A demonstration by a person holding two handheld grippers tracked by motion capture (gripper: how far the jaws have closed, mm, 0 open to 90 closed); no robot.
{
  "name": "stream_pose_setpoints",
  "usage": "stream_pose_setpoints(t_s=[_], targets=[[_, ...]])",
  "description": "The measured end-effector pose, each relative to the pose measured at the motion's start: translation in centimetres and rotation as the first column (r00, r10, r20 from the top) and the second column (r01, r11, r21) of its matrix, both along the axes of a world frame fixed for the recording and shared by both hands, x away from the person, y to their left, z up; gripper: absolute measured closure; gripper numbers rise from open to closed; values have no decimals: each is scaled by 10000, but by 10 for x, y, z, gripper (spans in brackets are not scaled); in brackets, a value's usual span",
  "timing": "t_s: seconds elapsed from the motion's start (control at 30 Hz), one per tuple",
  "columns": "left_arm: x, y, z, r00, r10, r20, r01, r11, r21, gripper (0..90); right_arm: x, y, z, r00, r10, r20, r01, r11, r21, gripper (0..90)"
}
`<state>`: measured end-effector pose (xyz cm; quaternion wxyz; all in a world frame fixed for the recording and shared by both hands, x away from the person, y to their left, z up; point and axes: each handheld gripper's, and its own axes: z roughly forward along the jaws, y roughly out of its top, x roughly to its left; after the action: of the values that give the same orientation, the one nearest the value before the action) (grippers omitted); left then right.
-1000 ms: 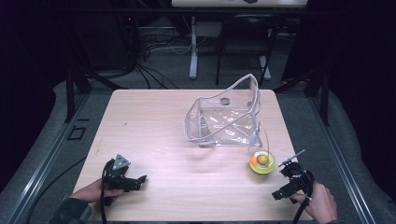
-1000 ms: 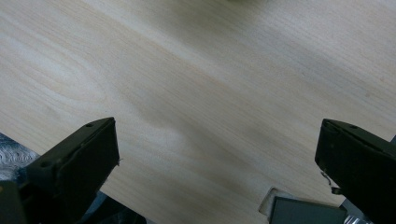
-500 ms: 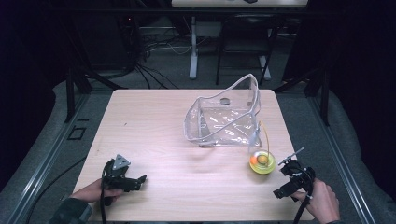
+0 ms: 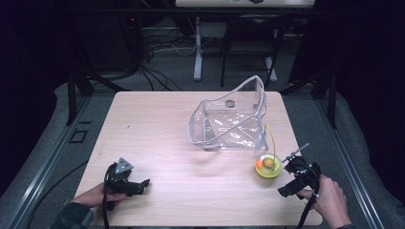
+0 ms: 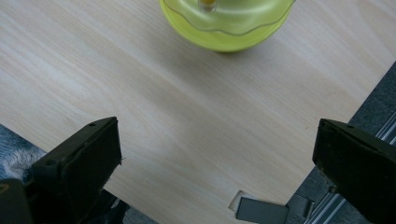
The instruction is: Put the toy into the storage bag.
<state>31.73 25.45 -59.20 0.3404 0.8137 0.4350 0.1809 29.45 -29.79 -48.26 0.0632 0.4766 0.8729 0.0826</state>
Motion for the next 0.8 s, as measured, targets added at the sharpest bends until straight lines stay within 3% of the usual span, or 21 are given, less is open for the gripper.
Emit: stream_pose_setpoints(t_s=[0.2,0.27,0.53,0.67,0.8], targets=[[0,0,0,10000,-2,1,2,10000,-1,0,8,3,14,9997,219,91,-218,9997,-61,0],[0,0,0,10000,2,1,-2,10000,8,0,10,5,18,9995,106,302,-110,9998,146,0],[0,0,0,10000,-3,-2,3,10000,1,0,23,16,41,9972,498,559,-524,9975,471,0],[0,0,0,10000,-4,-1,4,10000,0,0,32,24,48,9947,605,833,-648,9966,501,0],[0,0,0,10000,-1,2,1,10000,-1,0,40,31,59,9912,1037,820,-1058,9941,217,0]])
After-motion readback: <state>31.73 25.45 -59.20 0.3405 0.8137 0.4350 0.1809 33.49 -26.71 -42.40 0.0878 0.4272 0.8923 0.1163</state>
